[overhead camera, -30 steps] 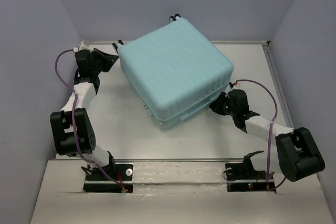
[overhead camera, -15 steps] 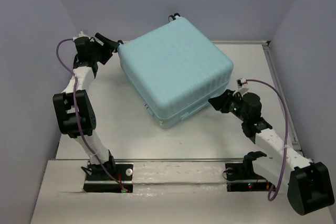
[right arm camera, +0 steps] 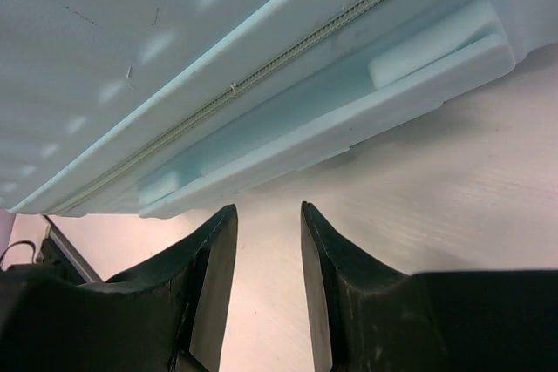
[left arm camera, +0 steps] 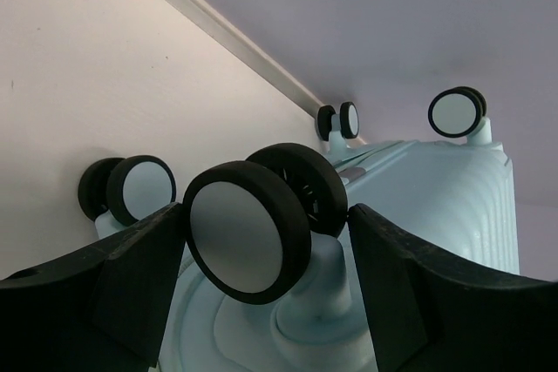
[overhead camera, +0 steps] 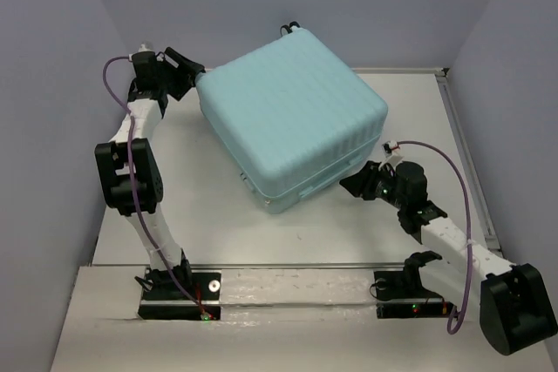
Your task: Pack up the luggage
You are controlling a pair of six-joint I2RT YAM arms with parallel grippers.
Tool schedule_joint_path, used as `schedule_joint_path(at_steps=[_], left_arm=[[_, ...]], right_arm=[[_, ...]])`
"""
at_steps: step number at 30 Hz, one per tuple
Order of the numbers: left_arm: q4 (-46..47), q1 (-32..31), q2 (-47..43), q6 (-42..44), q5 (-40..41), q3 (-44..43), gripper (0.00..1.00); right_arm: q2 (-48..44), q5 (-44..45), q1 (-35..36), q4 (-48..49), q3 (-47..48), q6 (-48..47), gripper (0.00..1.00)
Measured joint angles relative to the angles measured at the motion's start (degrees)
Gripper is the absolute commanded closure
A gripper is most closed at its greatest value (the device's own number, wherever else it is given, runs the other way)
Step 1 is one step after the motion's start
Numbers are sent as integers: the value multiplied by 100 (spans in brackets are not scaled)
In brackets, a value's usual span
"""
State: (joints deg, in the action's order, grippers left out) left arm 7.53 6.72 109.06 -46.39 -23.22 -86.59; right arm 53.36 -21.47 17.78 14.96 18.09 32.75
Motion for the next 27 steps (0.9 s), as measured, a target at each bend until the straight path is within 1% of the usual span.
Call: schedule_joint_path(at_steps=[6,11,13,15,16,17,18,20,21,22,23,24,27], left_arm=[[-66,-101,350,-197,11,-398,13],[-44,-203,769,-468,-85,-977,14],[-50,-258,1019,-599,-155,-1346,15],[-72,-337,1167,-680,-184,-1569,20],[-107,-372,1215,-719,-179,-1633,22],[-111,-372,1255,-758,-186,-1663,27],[-103,-369,1276,-848,-181,-1674,31],[-129,-352,1287,-1032,-146,-1707,50],[-140,-334,1290,-1054,-149,-1711,61],[-138,-323,1294,-1051,-155,-1711,73],[-118,-323,1305,-1054,-160,-1709,89],[-87,-323,1305,-1056,-160,-1700,94],[184,-308,1298,-1134,-177,-1537,94]], right_arm=[[24,-20,79,-7,-4,-2,59],[-76,-26,131,-131,-4,-42,54],[-142,-42,146,-214,-4,-68,50],[-214,-48,149,-313,-4,-111,49],[-238,-50,149,-343,-4,-122,46],[-260,-52,160,-387,-4,-140,44],[-269,-52,170,-417,-4,-151,40],[-278,-63,201,-485,-4,-175,35],[-275,-66,219,-518,-4,-184,34],[-273,-63,219,-553,-4,-190,32],[-260,-66,219,-562,-4,-197,32],[-234,-63,219,-560,-4,-199,32],[-136,-59,219,-570,-4,-199,32]])
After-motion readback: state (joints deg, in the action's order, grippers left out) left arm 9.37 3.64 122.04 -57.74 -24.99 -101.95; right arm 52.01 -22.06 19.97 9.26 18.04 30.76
